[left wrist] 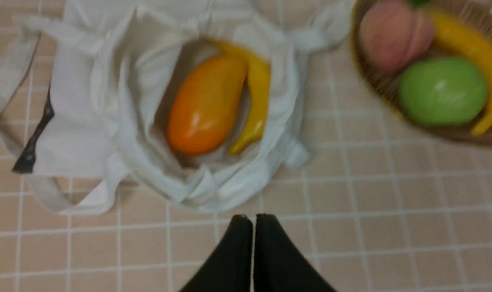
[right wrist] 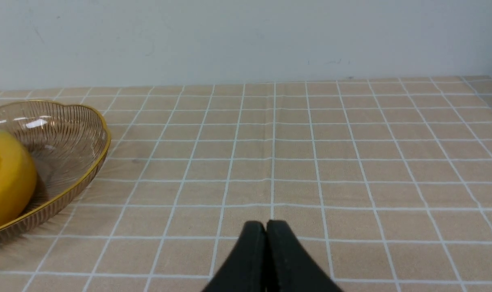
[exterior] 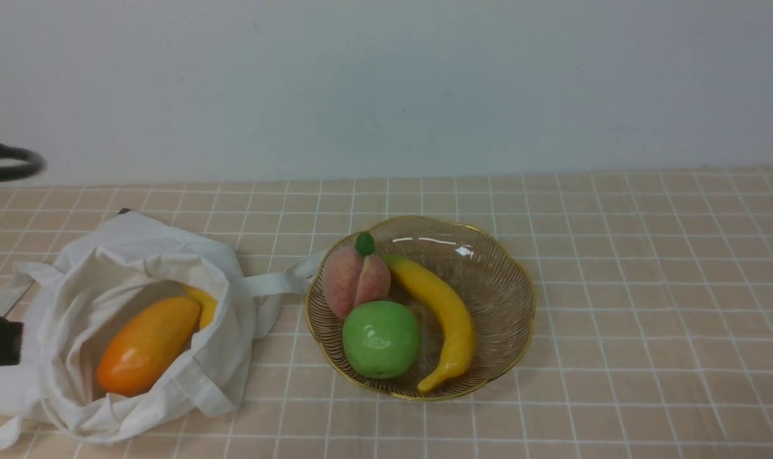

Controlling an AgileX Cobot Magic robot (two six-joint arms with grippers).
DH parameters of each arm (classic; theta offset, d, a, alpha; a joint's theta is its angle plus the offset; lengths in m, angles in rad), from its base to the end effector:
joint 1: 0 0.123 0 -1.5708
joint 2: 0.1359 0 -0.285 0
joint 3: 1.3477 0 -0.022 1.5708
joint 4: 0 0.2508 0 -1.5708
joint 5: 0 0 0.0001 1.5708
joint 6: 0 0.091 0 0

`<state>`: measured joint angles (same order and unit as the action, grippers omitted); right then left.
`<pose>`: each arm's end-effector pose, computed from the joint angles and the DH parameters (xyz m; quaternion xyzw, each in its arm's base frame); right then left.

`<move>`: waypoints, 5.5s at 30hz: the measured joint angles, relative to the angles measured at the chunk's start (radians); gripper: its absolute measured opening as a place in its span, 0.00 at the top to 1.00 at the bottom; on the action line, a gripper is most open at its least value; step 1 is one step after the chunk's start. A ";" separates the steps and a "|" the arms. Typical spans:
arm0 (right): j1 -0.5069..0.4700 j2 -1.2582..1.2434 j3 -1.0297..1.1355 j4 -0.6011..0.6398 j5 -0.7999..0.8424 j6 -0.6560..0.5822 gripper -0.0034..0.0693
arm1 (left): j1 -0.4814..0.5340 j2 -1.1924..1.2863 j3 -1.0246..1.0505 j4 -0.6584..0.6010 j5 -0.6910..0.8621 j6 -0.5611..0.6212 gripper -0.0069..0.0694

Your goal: Take the fruit out of the bag on the brown coffee tablecloth and place them on the plate.

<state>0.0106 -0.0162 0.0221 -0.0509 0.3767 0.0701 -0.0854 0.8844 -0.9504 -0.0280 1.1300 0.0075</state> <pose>0.0523 -0.0012 0.1728 0.0105 0.8033 0.0024 0.5955 0.1455 -0.0148 0.3505 0.0424 0.9552 -0.0252 0.2919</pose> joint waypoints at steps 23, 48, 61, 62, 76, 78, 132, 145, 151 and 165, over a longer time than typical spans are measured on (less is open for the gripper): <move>0.000 0.000 0.000 0.000 0.000 0.000 0.98 | 0.000 0.690 -0.029 0.109 -0.436 0.143 0.05; 0.000 0.000 0.000 0.000 0.000 0.000 0.98 | 0.000 0.637 -0.266 0.101 -0.160 0.013 0.21; 0.000 0.000 0.000 0.000 0.000 0.000 0.98 | -0.452 0.791 -0.335 -0.299 -0.706 0.196 0.21; 0.000 0.000 0.000 0.000 0.000 0.000 0.98 | -0.480 0.863 -0.366 -0.300 -0.708 0.179 0.21; 0.000 0.000 0.000 0.000 0.000 0.000 0.98 | -0.506 1.173 -0.631 -0.270 -0.516 0.028 0.04; 0.000 0.000 0.000 0.000 0.000 0.000 0.98 | -0.496 1.158 -0.679 -0.211 -0.439 0.006 0.01; 0.005 0.001 0.000 0.000 0.000 0.000 0.98 | -0.204 -0.889 0.846 -0.022 -0.831 0.052 0.92; 0.005 0.001 0.000 0.000 0.000 0.000 0.98 | 0.002 -0.895 0.979 -0.045 -0.764 0.091 0.92; 0.005 0.001 0.000 0.000 0.000 0.000 0.98 | -0.031 -0.895 0.979 -0.033 -0.764 0.092 0.92; 0.005 0.001 0.000 0.000 0.000 0.000 0.98 | -0.031 -0.895 0.979 -0.030 -0.764 0.092 0.92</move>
<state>0.0160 -0.0151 0.0221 -0.0513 0.3767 0.0701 -0.1165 -0.0103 0.0283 -0.0582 0.3663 0.0991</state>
